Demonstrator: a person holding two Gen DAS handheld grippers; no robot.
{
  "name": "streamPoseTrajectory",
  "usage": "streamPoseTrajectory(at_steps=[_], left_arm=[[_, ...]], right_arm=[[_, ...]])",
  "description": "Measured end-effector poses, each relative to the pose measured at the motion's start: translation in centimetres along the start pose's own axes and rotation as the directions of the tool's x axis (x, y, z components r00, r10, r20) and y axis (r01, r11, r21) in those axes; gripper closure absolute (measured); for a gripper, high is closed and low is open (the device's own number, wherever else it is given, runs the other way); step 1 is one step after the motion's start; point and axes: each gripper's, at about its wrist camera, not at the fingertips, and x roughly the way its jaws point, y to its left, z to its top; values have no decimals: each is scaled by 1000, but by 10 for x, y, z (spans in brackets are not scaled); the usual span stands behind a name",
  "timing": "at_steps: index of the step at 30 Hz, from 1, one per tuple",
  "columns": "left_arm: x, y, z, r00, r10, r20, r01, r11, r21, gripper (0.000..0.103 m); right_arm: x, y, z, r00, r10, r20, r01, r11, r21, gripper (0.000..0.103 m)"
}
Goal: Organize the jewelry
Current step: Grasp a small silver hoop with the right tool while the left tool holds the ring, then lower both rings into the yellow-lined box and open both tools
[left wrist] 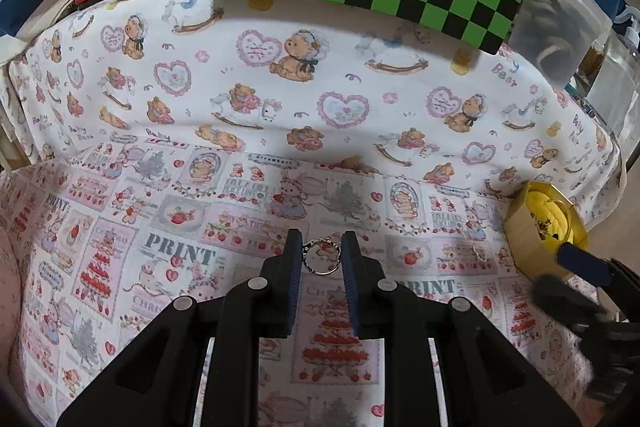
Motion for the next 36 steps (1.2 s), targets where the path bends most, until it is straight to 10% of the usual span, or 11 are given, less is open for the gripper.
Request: streamPoseTrajectory(at_steps=[6,15,27,36], left_arm=[[1,3,0,1000,25,7,-25,1000,-1,85],[3,3,1,1000,17,2,-17,1000,-15,85],[-9,5,2,1000,10,18,-9,999,-40,85],[-29,8,3,996,42,80,-37,997,-63,85]], right_arm=[[42,-4,13,986,-94,-137,97,995,15,68],[84,-15,14,948,-160,-275,182,982,56,82],[88,-10,12,938,-206,-280,225,974,36,91],[41,3,-2,971,-118,-208,124,992,14,91]])
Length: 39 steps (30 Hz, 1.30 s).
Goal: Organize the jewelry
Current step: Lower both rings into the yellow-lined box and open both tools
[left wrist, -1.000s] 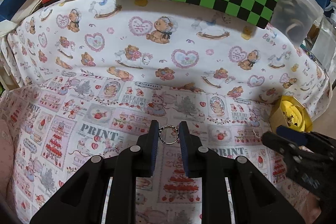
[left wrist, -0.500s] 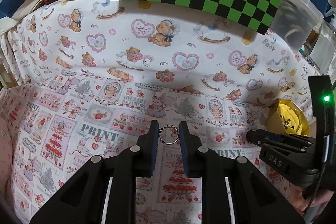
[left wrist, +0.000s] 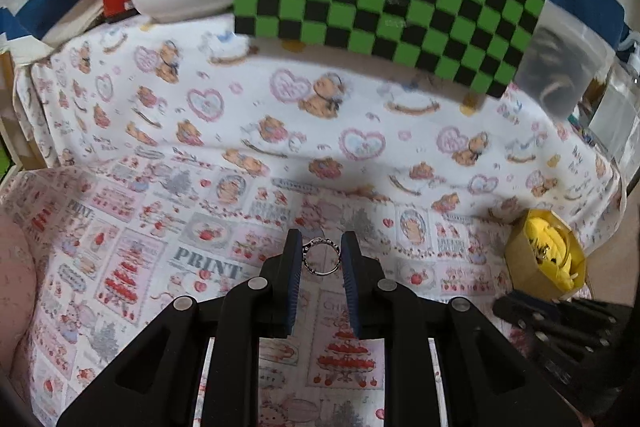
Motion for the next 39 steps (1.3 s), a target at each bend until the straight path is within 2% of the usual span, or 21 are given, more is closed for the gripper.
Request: streamPoseTrajectory(at_steps=[4,9,11,14,17,18,20,23,31,36,39], left_arm=[[-7,-2,0,1000,-13,5,13,1000,16,85],[-18,-12,-3,999,-12,40,10,999,44,85],[-27,-17,-3,998,-24,63,20,998,58,85],[-35,-22,-3,994,-40,102,33,997,72,85],[-44,-27,-4,989,-58,136,47,996,81,84],[-45,-29,-4,989,-49,139,38,996,81,84],[-44,-31,-4,990,-33,139,22,996,81,85],[-42,-34,-5,990,-30,137,17,996,92,84],[-50,-48,-11,982,-59,178,34,989,142,85],[-56,-70,-15,976,-136,172,105,978,182,85],[-62,-89,-13,965,-198,170,162,965,205,85]], right_arm=[[-33,-8,-15,993,79,90,-79,997,-4,91],[-62,-14,-22,958,155,241,-152,988,-31,91],[-80,-22,-28,935,140,325,-134,990,-41,91],[-95,-32,-32,892,166,420,-161,986,-48,91],[-103,-47,-36,858,194,476,-200,979,-38,91],[-103,-50,-36,853,196,484,-207,978,-31,91],[-103,-57,-37,855,187,484,-208,978,-11,91],[-103,-64,-40,858,112,501,-146,989,30,91],[-111,-82,-45,840,98,534,-146,988,49,91],[-115,-96,-43,829,58,556,-120,990,76,91],[-113,-116,-43,827,95,554,-199,971,131,91]])
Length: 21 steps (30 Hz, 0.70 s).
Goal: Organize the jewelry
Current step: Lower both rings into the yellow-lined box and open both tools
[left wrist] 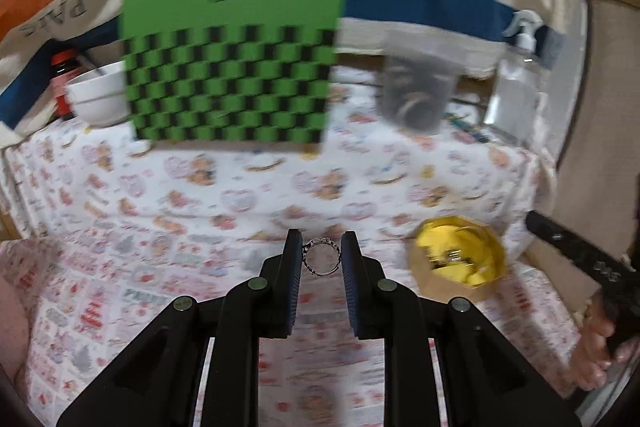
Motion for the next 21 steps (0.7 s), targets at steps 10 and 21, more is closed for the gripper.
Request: streamPoseTrajectory(at_steps=[10,21], left_arm=[[33,-80,20,978,-194,-75,196,980,18,85],[102,-106,5,953,-260,-154,259,965,-27,84]], right_arm=[[10,-42,1,999,45,-22,-41,988,150,91],[44,-76,-8,992,95,-77,-74,968,238,91]])
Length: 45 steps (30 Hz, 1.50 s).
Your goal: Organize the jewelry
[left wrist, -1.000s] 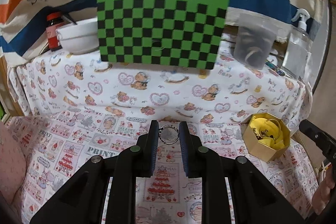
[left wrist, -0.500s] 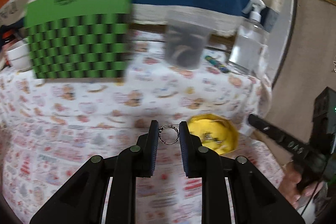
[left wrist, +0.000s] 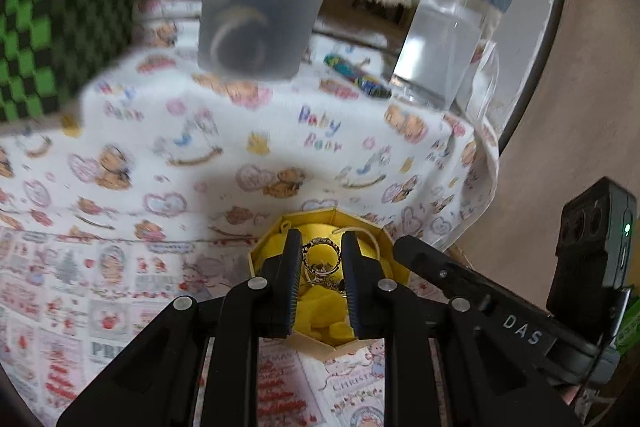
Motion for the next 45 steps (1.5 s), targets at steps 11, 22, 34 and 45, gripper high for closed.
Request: streamPoseTrajectory(at_steps=[11,22,34,45], left_arm=[[14,14,-10,998,-40,-38,39,999,-18,85],[6,10,-7,998,-68,-2,68,998,-8,83],[-9,20,-6,997,33,63,-31,999,-31,63],[-124,26,7,930,193,313,-228,971,77,32]], right_arm=[[8,-5,2,1000,-20,-3,20,1000,6,91],[2,-10,4,1000,-24,13,24,999,21,91],[-1,-3,6,999,-43,26,43,999,4,79],[-24,28,4,985,-127,114,141,982,-123,69]])
